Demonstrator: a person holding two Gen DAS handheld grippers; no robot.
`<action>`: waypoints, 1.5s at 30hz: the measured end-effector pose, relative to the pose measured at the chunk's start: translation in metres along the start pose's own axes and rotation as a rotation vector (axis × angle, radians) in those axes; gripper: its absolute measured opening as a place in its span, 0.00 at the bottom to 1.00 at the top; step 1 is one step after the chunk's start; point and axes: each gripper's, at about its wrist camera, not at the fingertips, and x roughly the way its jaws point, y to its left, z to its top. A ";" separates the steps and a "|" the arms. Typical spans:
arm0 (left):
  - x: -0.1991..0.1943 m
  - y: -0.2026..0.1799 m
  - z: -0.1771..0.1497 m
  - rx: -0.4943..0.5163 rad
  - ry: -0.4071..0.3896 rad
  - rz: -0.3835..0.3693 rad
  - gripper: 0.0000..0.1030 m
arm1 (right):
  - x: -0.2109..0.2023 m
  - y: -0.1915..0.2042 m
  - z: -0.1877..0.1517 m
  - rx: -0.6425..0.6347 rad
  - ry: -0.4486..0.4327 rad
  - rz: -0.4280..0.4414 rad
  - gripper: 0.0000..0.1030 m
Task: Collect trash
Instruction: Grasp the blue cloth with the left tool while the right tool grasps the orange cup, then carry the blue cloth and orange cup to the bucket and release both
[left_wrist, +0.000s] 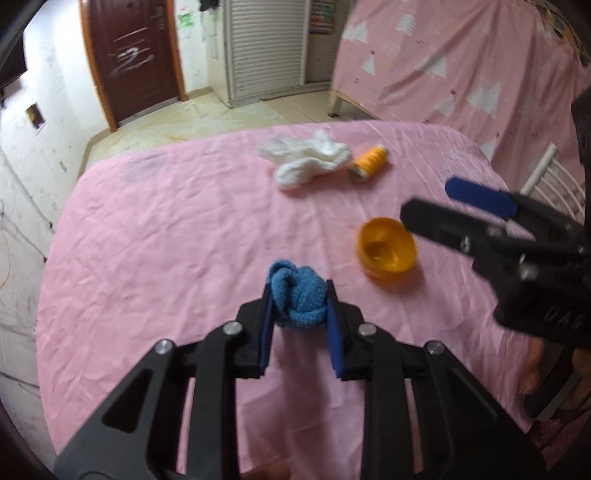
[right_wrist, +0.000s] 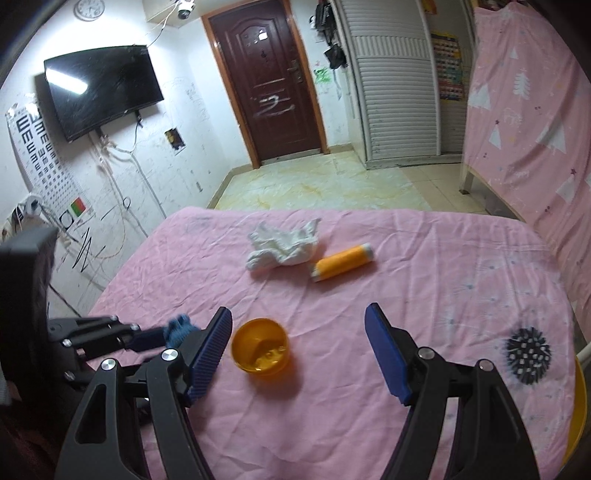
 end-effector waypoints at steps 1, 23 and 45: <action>-0.002 0.003 -0.001 -0.008 -0.004 0.002 0.23 | 0.003 0.002 0.000 -0.005 0.007 0.004 0.66; -0.026 0.029 -0.006 -0.083 -0.032 0.045 0.23 | 0.030 0.015 -0.008 -0.026 0.111 0.026 0.34; -0.039 -0.075 0.018 0.093 -0.070 0.068 0.23 | -0.090 -0.106 -0.020 0.193 -0.175 -0.031 0.34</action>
